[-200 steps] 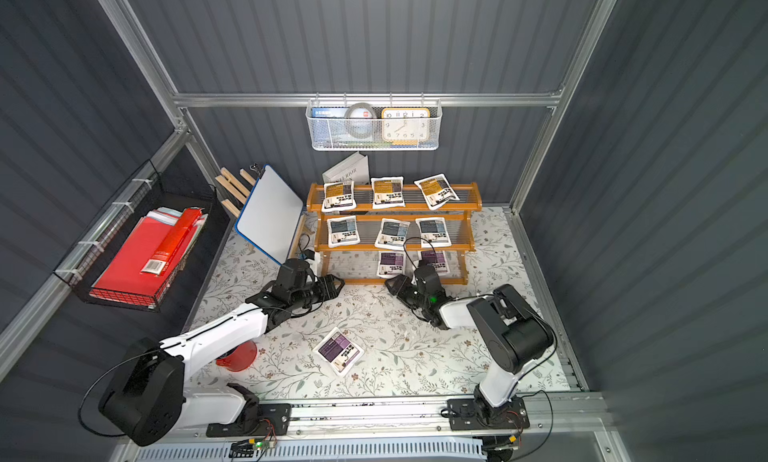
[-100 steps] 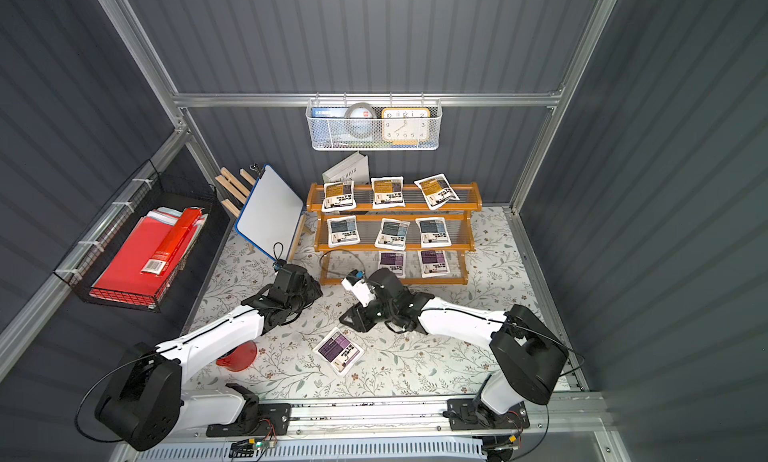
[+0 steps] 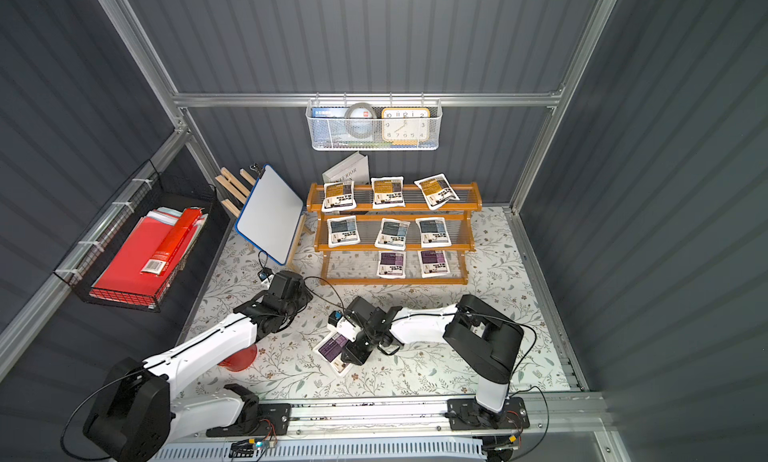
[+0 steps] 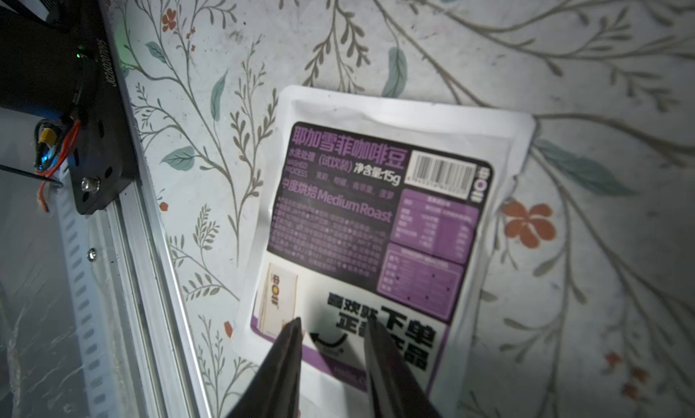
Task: Place the bagged coffee beans on the shelf by color
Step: Pick up the bagged coffee beans at the center of the board.
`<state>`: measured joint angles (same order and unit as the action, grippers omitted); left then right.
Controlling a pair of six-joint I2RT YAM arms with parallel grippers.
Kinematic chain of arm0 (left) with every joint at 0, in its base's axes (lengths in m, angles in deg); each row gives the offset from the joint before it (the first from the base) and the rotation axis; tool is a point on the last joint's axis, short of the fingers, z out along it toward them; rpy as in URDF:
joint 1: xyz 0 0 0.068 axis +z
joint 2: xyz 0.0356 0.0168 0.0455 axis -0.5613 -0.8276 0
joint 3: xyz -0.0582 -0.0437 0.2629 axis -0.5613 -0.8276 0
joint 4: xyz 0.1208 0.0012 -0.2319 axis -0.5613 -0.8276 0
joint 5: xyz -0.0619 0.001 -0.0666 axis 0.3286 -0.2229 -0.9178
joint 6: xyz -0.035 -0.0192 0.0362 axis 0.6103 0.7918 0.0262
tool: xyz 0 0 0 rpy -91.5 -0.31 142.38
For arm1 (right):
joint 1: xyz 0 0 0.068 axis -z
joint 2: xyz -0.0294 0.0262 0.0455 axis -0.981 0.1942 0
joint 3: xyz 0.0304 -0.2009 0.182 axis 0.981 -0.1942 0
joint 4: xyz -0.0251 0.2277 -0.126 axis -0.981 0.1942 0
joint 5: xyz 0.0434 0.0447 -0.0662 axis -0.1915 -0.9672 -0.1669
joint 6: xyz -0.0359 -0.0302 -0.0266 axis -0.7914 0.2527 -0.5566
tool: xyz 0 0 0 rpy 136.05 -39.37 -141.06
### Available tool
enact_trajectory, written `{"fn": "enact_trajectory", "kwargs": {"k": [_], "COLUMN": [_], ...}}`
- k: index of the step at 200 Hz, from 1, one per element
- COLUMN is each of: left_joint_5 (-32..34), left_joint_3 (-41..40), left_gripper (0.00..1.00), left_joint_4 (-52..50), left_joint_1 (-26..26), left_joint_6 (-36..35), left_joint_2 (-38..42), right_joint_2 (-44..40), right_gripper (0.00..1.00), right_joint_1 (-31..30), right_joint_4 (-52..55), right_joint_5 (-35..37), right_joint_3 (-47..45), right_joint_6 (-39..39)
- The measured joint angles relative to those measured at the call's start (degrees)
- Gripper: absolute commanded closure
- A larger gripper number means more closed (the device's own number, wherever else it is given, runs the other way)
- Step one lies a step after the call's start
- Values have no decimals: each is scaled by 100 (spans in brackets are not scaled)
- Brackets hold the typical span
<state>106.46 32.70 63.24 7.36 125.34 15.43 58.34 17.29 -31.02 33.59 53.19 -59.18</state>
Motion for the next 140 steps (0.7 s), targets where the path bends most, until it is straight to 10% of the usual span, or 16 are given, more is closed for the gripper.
{"fn": "enact_trajectory", "kwargs": {"k": [140], "left_joint_5": [-2940], "left_joint_3": [-118], "left_gripper": [29], "left_joint_4": [1335], "left_joint_1": [138], "left_joint_6": [-1707], "left_joint_2": [-1458], "right_joint_2": [55], "right_gripper": [68], "right_joint_1": [1156], "right_joint_4": [-1222], "right_joint_5": [393], "right_joint_3": [-446], "right_joint_6": [531]}}
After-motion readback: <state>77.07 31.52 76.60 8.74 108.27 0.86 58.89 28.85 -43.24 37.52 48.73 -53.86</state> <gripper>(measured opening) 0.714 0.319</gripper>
